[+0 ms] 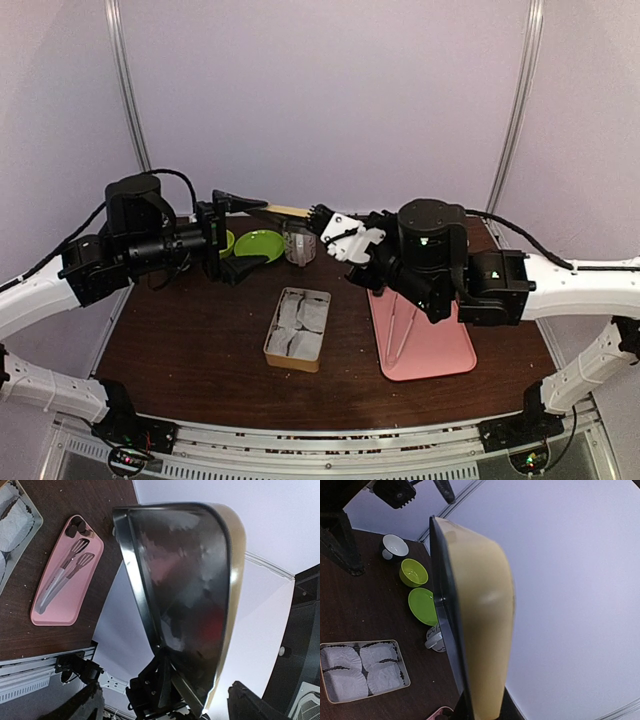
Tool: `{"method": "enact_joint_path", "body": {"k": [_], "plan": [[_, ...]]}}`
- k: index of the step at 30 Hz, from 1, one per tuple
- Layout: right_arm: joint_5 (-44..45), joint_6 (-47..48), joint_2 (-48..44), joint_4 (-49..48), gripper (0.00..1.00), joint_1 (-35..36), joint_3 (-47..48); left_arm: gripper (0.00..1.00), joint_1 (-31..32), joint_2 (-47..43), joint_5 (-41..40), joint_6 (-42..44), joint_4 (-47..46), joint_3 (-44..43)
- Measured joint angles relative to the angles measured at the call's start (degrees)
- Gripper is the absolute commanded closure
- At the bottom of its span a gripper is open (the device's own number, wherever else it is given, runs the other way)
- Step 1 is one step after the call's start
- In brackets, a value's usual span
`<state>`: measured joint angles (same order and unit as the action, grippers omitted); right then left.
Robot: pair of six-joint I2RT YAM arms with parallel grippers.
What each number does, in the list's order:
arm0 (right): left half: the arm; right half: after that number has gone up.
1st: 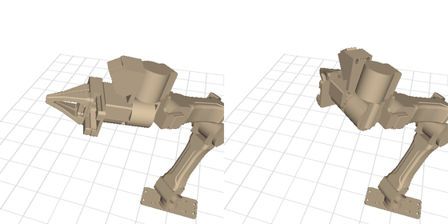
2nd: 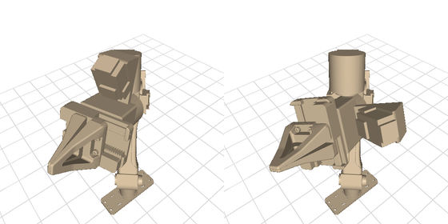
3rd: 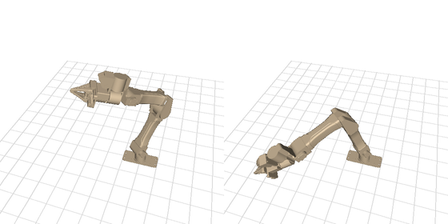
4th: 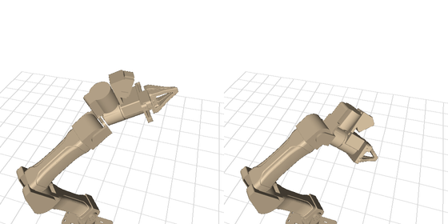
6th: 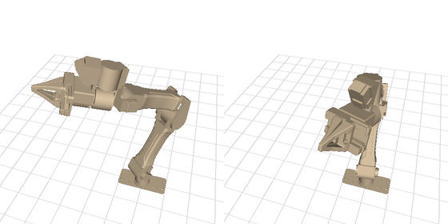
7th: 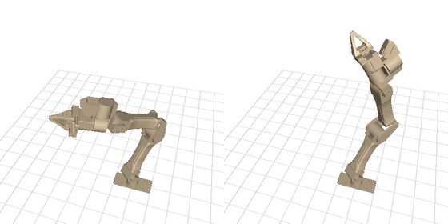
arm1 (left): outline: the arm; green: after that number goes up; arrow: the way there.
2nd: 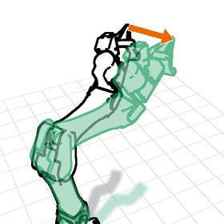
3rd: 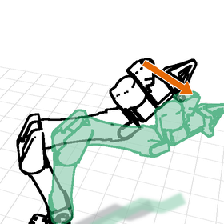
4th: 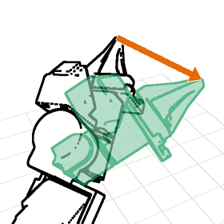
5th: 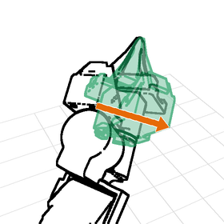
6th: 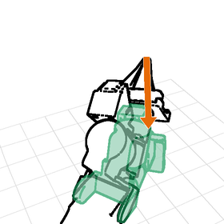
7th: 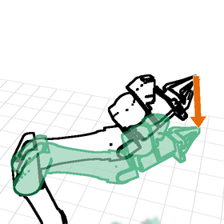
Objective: Pack the chocolate
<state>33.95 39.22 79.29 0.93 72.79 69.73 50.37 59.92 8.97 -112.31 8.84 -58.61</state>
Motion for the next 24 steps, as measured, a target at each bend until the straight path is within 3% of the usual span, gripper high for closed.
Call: {"method": "enact_joint_path", "body": {"k": [9, 24], "plan": [[1.6, 3.1, 1.0, -1.0, 1.0, 1.1, 0.0, 0.16, 0.0, -2.6, -2.5, -3.7, -3.8, 2.0], [4.7, 13.2, 5.2, -6.2, 0.97, 3.8, -1.4, 0.53, 0.6, -2.2, -4.8, -7.5, -2.3, 4.0]]}}
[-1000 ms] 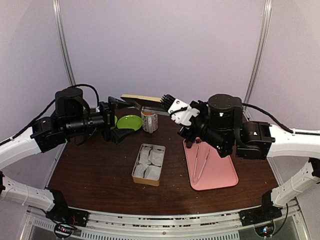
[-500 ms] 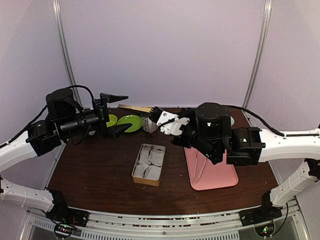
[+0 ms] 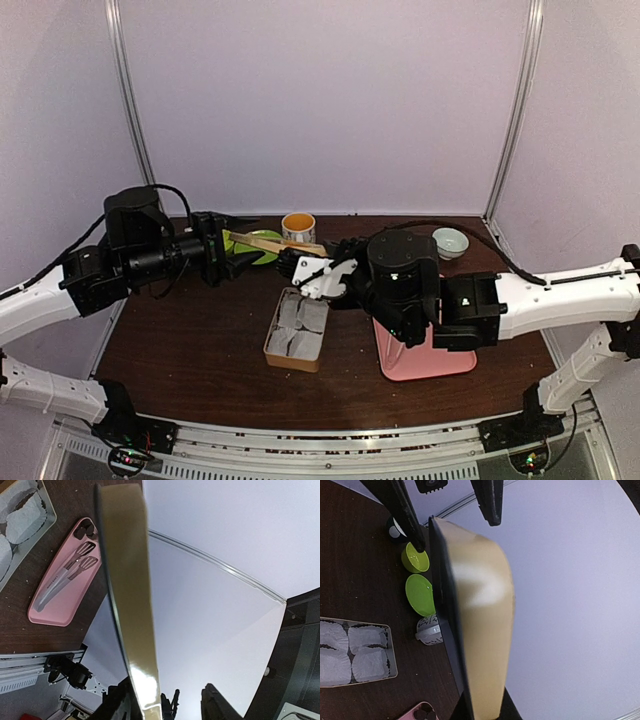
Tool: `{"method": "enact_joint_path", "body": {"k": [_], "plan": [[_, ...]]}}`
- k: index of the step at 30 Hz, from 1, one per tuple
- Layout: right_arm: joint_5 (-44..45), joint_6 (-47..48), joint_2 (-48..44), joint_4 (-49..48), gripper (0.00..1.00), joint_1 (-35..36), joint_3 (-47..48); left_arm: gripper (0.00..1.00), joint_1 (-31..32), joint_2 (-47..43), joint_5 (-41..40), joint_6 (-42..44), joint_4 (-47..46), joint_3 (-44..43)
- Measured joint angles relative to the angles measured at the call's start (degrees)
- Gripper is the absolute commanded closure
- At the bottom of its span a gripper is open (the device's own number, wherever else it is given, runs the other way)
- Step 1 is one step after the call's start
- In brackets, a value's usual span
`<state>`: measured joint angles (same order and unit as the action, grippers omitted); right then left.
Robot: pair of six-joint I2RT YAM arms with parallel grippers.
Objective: Pack the chocolate
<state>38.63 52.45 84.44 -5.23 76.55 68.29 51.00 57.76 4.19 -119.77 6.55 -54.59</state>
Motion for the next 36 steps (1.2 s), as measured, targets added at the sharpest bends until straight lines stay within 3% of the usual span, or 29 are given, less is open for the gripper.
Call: {"method": "enact_joint_path", "body": {"k": [11, 14, 19, 26, 29, 36], "plan": [[1.9, 5.5, 0.7, -1.8, 0.85, 1.1, -1.3, 0.81, 0.1, -0.6, -1.0, -0.3, 0.6, 4.2], [2.1, 5.9, 0.7, -1.6, 0.75, 1.4, -1.3, 0.84, 0.1, -0.9, -1.2, -0.4, 0.3, 4.8], [2.5, 5.5, 0.7, -0.5, 0.43, 1.9, -1.3, 0.86, 0.1, -1.3, -1.9, -0.4, 0.4, 6.3], [0.5, 1.4, -0.6, 4.6, 0.33, 2.1, -1.4, 0.91, -1.4, -4.3, -3.8, -0.3, -0.2, 9.5], [-2.5, -1.7, -3.0, 7.8, 0.3, 2.2, -1.9, 0.98, -5.0, -4.7, -1.8, 0.6, -3.1, 11.9], [-15.0, -14.4, -12.2, 12.0, 0.24, 1.8, -5.6, 0.98, -13.9, -4.2, 4.3, 9.8, -3.3, 15.2]]}}
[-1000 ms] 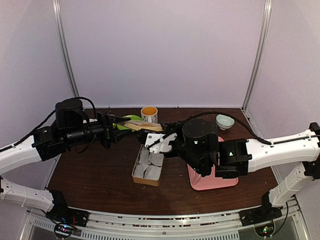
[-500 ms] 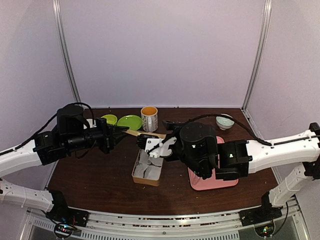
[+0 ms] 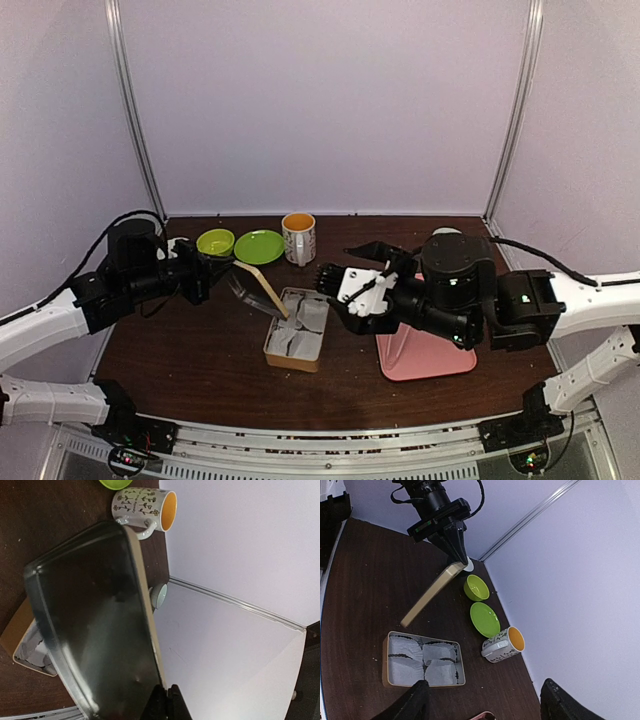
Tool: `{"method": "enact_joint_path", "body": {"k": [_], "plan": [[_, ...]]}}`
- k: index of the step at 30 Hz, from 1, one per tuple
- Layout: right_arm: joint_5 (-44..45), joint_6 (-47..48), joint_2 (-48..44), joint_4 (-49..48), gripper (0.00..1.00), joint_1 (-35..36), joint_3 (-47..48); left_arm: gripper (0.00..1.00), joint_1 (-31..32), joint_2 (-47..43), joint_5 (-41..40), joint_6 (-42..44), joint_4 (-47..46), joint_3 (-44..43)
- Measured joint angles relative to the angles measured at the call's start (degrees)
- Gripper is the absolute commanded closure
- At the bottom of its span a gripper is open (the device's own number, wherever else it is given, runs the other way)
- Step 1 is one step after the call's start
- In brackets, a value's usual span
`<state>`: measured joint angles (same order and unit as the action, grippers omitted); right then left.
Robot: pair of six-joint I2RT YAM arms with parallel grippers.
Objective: Pack the chocolate
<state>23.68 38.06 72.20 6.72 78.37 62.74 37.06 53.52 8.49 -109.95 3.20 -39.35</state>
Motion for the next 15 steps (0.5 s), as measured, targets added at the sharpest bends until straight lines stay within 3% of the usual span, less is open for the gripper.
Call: {"method": "enact_joint_path", "body": {"k": [8, 15], "plan": [[-8.6, -11.6, -5.3, -0.5, 0.25, -2.6, -6.0, 1.0, -11.0, 0.0, 9.5, 13.3, 0.4, 0.8], [-13.4, -21.7, -5.3, -1.2, 0.25, -4.6, -9.0, 1.0, -15.1, 10.2, 23.3, 28.6, -2.7, -0.3]]}}
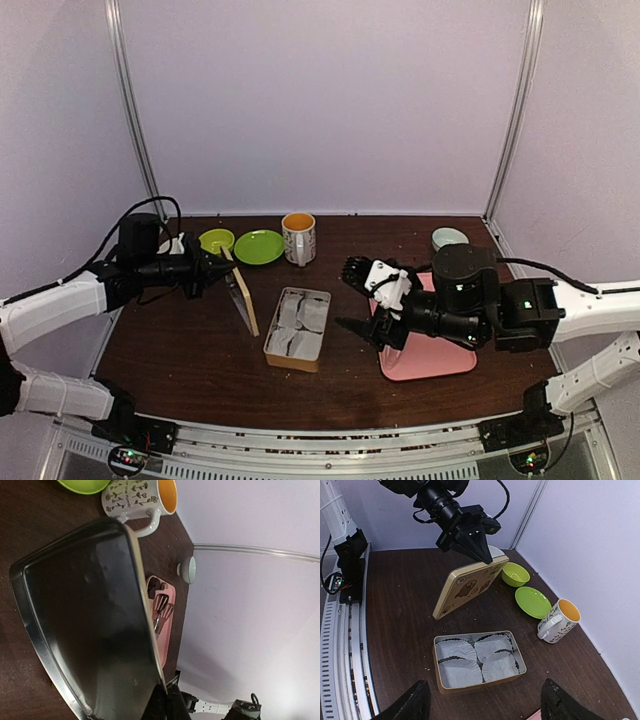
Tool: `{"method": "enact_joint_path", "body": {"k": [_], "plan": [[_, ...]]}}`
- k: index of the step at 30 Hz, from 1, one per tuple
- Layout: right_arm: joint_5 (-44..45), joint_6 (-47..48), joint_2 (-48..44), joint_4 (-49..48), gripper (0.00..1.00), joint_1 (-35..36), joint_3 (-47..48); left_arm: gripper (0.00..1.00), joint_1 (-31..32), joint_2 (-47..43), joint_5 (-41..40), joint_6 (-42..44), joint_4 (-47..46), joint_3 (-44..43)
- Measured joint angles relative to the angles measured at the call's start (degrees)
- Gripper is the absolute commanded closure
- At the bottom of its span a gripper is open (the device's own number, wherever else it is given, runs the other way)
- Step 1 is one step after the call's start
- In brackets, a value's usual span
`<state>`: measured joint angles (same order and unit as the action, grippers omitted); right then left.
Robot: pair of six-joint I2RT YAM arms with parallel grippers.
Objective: Pack the chocolate
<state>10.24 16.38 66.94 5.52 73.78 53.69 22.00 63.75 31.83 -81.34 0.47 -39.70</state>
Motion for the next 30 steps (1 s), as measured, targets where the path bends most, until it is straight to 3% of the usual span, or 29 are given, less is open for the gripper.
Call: {"method": "enact_joint_path", "body": {"k": [7, 14, 21, 30], "plan": [[-10.5, -14.2, 1.3, -2.9, 0.26, -7.5, -0.6, 1.0, 0.0, 5.0, 7.5, 16.0, 2.3, -5.8], [-15.3, -19.2, 1.7, -4.3, 0.27, -8.6, -1.2, 1.0, 0.0, 8.9, 12.8, 26.3, 2.8, -5.9], [-16.7, -21.1, 1.7, -5.4, 0.27, -10.1, -1.3, 1.0, 0.9, 8.0, 17.2, 28.3, 0.5, -4.7], [-17.7, -22.6, 1.7, -6.6, 0.28, -10.6, -1.6, 1.0, 1.8, 8.5, 22.3, 23.0, -14.4, 0.8]]}}
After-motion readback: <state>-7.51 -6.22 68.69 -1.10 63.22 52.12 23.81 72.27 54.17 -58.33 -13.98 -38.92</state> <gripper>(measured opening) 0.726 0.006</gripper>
